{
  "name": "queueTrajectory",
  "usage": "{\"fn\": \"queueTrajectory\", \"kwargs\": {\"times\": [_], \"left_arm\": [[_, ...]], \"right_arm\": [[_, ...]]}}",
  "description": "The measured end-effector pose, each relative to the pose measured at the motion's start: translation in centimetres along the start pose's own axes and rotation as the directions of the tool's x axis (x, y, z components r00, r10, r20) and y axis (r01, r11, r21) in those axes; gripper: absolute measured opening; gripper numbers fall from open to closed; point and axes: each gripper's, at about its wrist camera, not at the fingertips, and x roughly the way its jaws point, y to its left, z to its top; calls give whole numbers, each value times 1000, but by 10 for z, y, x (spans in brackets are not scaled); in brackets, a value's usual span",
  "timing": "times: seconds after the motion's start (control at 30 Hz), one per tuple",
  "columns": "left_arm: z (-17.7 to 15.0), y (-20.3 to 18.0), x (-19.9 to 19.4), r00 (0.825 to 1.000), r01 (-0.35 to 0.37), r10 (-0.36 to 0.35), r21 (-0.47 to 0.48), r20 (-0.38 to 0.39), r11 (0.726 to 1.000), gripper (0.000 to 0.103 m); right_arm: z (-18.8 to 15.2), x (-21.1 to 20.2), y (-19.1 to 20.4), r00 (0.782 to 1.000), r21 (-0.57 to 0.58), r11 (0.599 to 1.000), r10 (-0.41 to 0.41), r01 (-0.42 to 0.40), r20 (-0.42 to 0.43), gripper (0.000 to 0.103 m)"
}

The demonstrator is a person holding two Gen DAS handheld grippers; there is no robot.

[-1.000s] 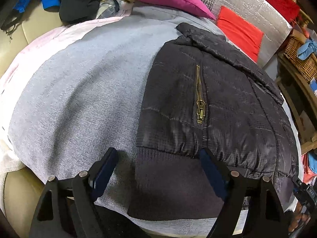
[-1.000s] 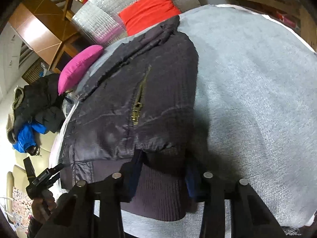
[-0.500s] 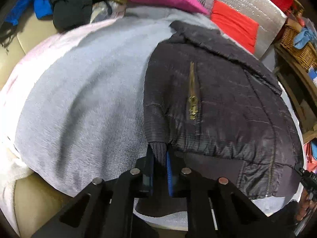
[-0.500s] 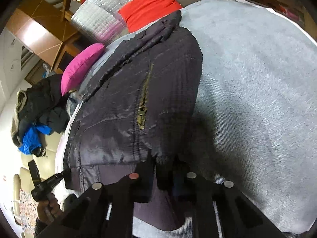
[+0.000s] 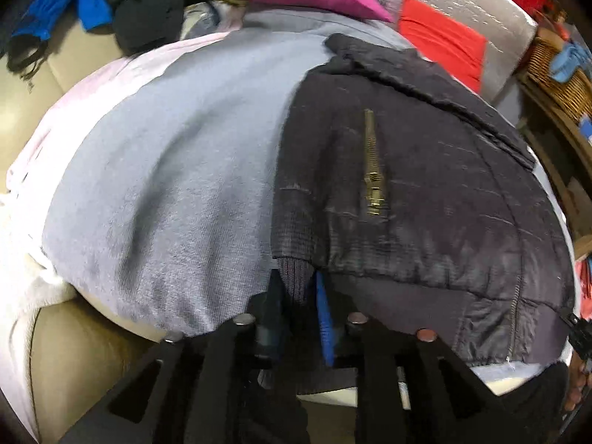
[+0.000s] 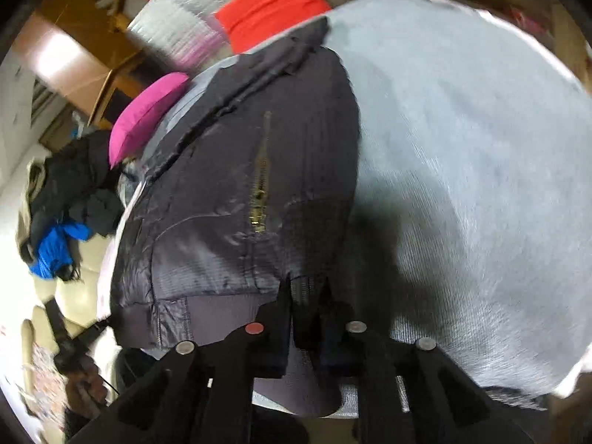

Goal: Fold large clothes

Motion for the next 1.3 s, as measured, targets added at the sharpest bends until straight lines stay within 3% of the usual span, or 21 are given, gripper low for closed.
{"fn": "queueTrajectory", "kwargs": {"times": [0.03,0.1,0.13,0.2,0.33,0.4,0.47,0.57,0.7,0.77,0.9,0.93,0.97,1.0,1.07,1.3], "left_arm": [[3,0,0,1000,-3,3,-11,2,1000,30],[5,-2,-1,1000,-18,18,4,13,1000,38],[6,-3,-1,999,-34,33,17,20,999,40],[6,-5,-2,999,-43,42,26,32,999,46],[11,-7,0,999,-39,38,27,33,999,46],[12,-9,-3,998,-37,35,31,44,999,46],[11,-11,-7,998,-38,36,42,51,998,46],[12,-14,-4,998,-41,39,46,51,998,46],[13,-16,-1,998,-48,45,56,46,997,46],[13,-17,0,998,-50,48,59,44,997,46],[12,-19,1,998,-53,50,71,41,996,46],[12,-20,2,998,-58,55,82,39,995,46],[12,-21,2,997,-64,60,90,40,994,38],[12,-21,2,996,-77,73,97,44,992,27],[12,-19,0,997,-62,58,99,40,993,23],[9,-19,-11,997,-53,46,120,64,991,17]], "right_arm": [[1,-1,-1,1000,2,1000,4,-4,6,25],[3,-3,0,1000,-10,1000,11,-11,17,54],[2,-5,1,999,-12,1000,14,-13,31,81],[2,-8,1,999,-16,1000,19,-18,47,83],[1,-2,2,999,-11,999,42,-41,25,83],[0,-1,9,998,-33,998,52,-51,24,80],[-3,-1,14,999,-54,997,50,-49,18,59],[-3,5,12,1000,-52,999,-1,1,2,46],[-4,7,1,1000,-8,1000,24,-24,-4,45],[-4,7,1,999,-5,999,43,-43,-1,51],[-5,9,8,1000,-41,999,21,-21,-6,53],[-5,10,10,1000,-57,998,7,-7,-8,47],[-5,10,11,1000,-62,998,-11,11,-15,32],[-4,10,9,1000,-58,998,-9,8,-18,29],[-3,7,5,1000,-43,999,9,-10,-22,17],[-6,-9,18,1000,-114,993,-18,17,-10,9]]}}
